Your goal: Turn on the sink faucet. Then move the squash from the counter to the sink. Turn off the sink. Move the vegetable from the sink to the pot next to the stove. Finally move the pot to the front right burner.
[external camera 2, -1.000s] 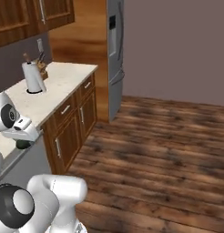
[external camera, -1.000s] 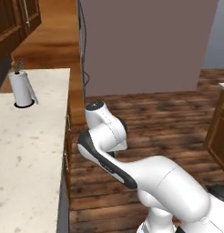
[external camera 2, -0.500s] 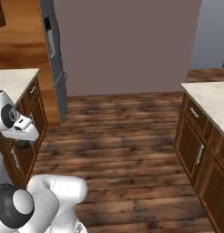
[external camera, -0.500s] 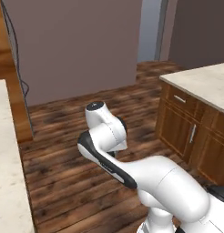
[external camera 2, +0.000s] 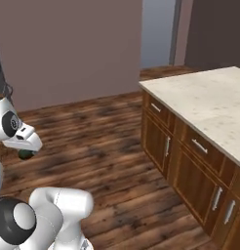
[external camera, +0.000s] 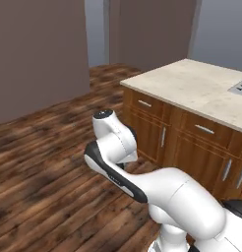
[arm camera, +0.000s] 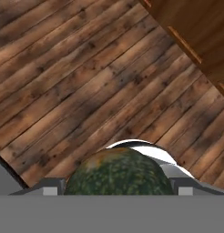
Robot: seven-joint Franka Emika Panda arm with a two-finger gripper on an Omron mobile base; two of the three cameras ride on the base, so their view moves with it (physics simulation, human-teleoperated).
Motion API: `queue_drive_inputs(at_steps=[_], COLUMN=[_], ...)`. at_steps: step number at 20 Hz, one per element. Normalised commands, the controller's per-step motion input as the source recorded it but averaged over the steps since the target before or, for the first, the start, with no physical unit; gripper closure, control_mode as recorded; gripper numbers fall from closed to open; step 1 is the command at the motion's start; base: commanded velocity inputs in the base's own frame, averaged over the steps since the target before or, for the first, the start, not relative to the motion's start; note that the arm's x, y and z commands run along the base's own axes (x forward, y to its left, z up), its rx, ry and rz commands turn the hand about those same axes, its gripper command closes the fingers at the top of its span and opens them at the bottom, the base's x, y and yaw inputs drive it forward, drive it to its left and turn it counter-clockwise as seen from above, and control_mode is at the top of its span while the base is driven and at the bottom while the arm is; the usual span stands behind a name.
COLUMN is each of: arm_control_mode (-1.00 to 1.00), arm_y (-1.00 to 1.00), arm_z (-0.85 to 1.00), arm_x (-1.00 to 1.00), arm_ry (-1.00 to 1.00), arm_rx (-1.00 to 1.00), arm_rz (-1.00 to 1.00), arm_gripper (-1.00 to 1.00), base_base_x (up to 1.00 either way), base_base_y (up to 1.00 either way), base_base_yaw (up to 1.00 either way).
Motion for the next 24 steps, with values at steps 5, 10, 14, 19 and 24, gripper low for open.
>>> queue_drive_inputs(at_steps=[5,10,14,19,24], arm_control_mode=[1.00,1.00,1.00,1.00,1.00], arm_y=[0.00,0.00,0.00,0.00,0.00], arm_z=[0.00,0.00,0.00,0.00,0.00], arm_x=[0.00,0.00,0.00,0.00,0.00], arm_ry=[0.00,0.00,0.00,0.00,0.00], arm_rx=[0.00,0.00,0.00,0.00,0.00], arm_rz=[0.00,0.00,0.00,0.00,0.00], arm_gripper=[1.00,1.00,1.00,1.00,1.00], base_base_x=[0.05,0.05,0.00,0.00,0.00], base_base_y=[0.15,0.20,0.00,-0.24,-0.39], base_base_yaw=[-0.47,-0.45,-0.46,-0.46,-0.43])
